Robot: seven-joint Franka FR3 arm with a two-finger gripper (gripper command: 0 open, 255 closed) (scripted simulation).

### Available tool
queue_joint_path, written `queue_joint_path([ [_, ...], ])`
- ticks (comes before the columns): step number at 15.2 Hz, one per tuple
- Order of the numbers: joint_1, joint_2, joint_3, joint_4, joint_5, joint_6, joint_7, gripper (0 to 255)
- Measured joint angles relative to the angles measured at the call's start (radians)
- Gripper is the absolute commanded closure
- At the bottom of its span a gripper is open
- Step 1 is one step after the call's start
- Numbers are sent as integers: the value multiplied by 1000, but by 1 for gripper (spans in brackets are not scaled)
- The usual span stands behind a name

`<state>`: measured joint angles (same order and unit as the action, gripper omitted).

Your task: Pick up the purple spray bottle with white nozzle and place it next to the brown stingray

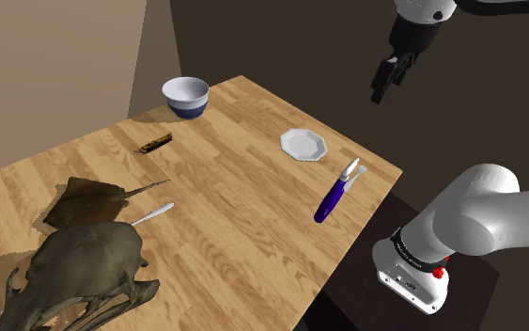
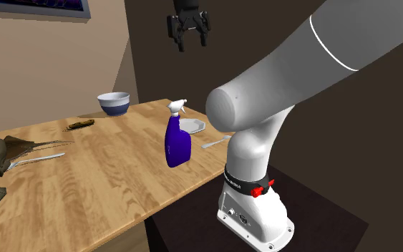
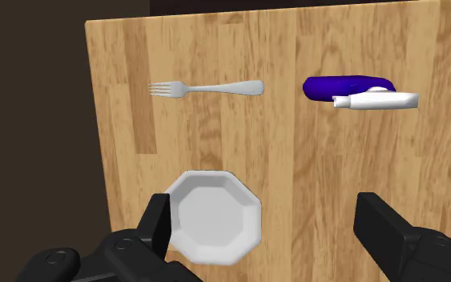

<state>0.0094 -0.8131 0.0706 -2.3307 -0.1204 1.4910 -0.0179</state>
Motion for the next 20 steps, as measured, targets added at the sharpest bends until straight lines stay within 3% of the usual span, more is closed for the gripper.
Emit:
queue_joint_path([
  [5, -47, 0, -18, -87, 53, 51, 109, 0],
  [10, -114, 2, -35, -241, 155, 155, 291, 0],
  [20, -208, 43, -55, -563, 412, 455, 602, 0],
])
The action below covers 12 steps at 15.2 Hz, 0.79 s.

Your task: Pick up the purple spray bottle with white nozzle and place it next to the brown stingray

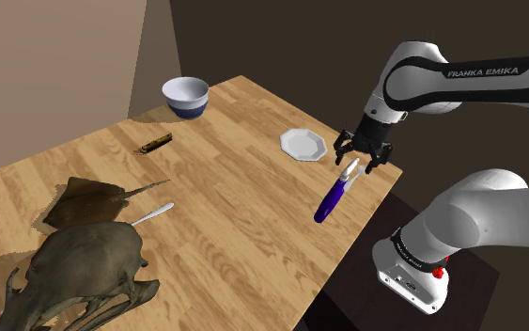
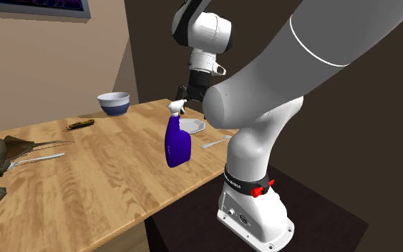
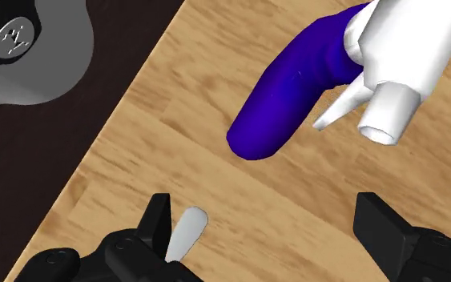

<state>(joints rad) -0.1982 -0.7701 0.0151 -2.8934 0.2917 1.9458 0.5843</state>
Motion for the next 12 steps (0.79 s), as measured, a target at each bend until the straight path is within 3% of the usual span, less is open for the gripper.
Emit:
queue_joint_path([
  [3, 3, 23, 4, -70, 80, 89, 58, 0],
  [12, 47, 104, 24, -139, 157, 244, 47, 0],
])
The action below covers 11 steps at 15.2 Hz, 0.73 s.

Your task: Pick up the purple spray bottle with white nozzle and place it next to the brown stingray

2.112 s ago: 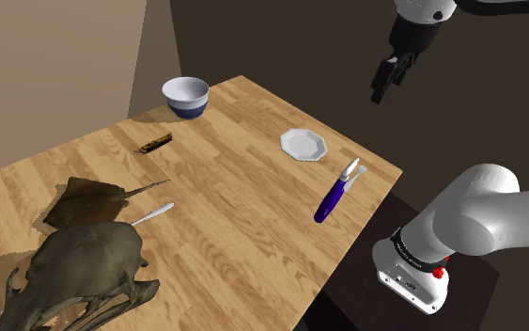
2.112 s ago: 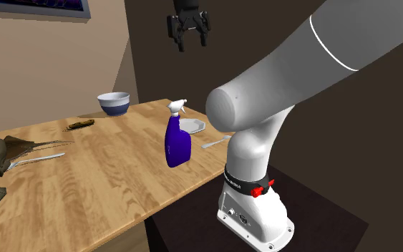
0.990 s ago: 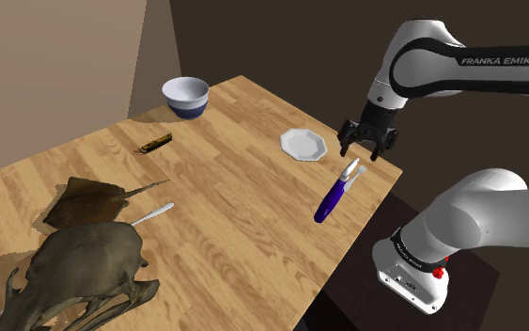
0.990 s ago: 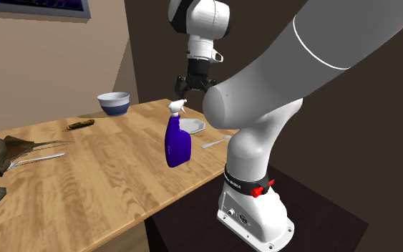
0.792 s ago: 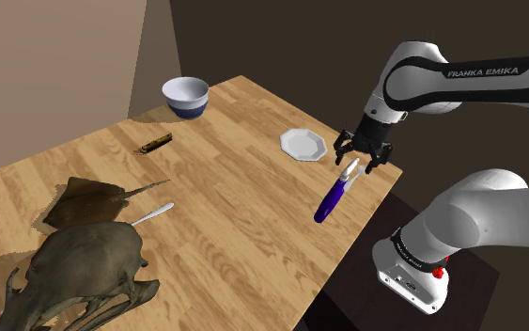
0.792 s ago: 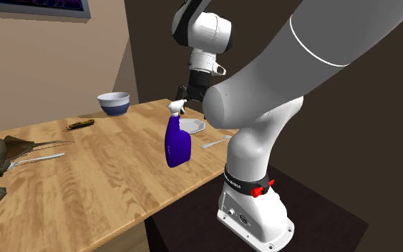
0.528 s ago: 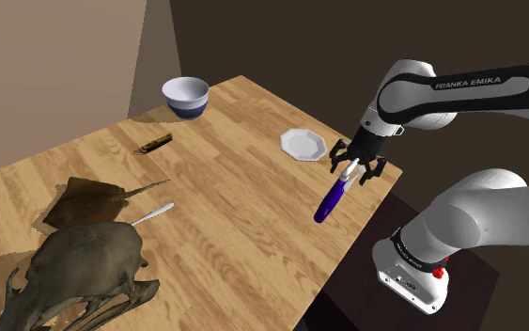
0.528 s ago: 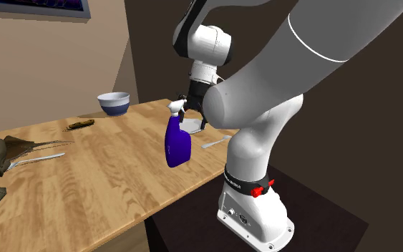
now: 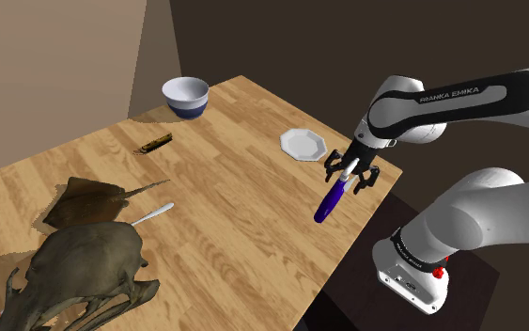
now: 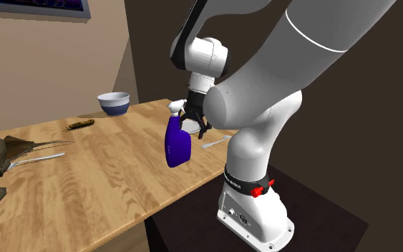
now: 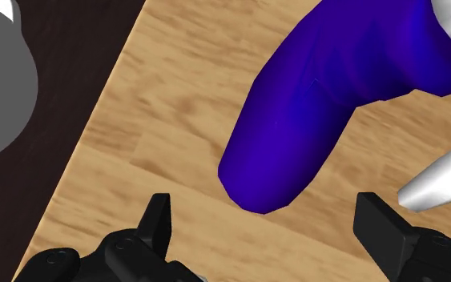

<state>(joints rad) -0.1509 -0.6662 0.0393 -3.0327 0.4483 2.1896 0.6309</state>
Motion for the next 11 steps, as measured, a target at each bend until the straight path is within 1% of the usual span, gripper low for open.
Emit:
queue_joint_path([
  [4, 2, 2, 1, -1, 2, 3, 0, 0],
  [5, 2, 2, 1, -1, 3, 4, 1, 255],
  [11, 2, 2, 1, 0, 3, 4, 1, 255],
])
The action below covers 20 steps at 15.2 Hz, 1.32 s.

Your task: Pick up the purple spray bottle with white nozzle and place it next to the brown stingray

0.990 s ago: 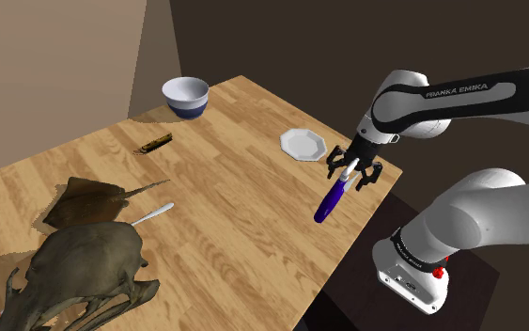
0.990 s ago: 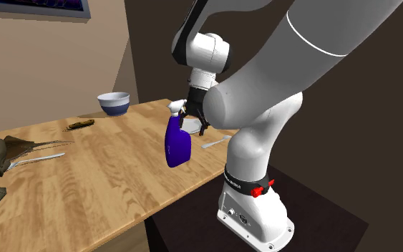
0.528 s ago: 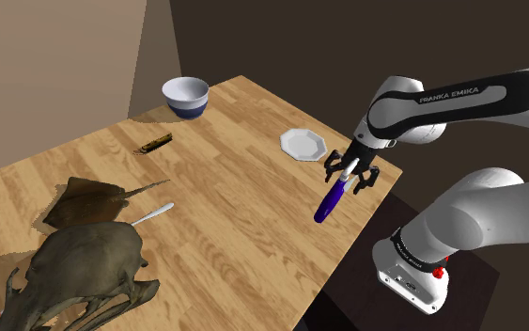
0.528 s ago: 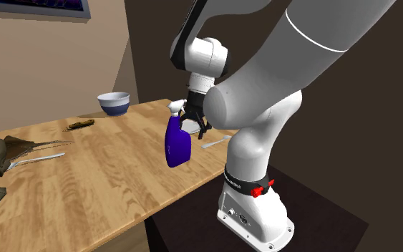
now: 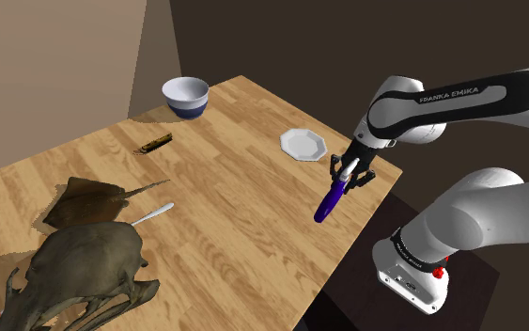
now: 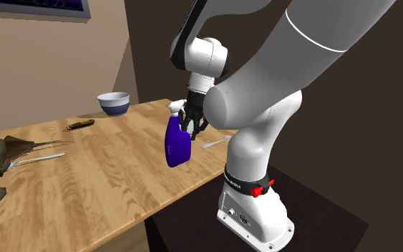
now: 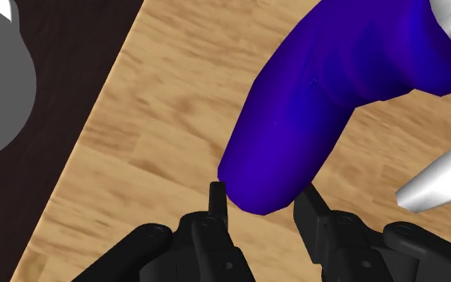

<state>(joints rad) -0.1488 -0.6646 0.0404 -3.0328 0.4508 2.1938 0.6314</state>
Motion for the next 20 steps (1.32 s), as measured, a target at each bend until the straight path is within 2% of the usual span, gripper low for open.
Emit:
queue_joint_path([
  [5, -2, -9, 0, 1, -4, -11, 4, 255],
  [20, -38, -178, -10, 116, -75, -285, 93, 255],
])
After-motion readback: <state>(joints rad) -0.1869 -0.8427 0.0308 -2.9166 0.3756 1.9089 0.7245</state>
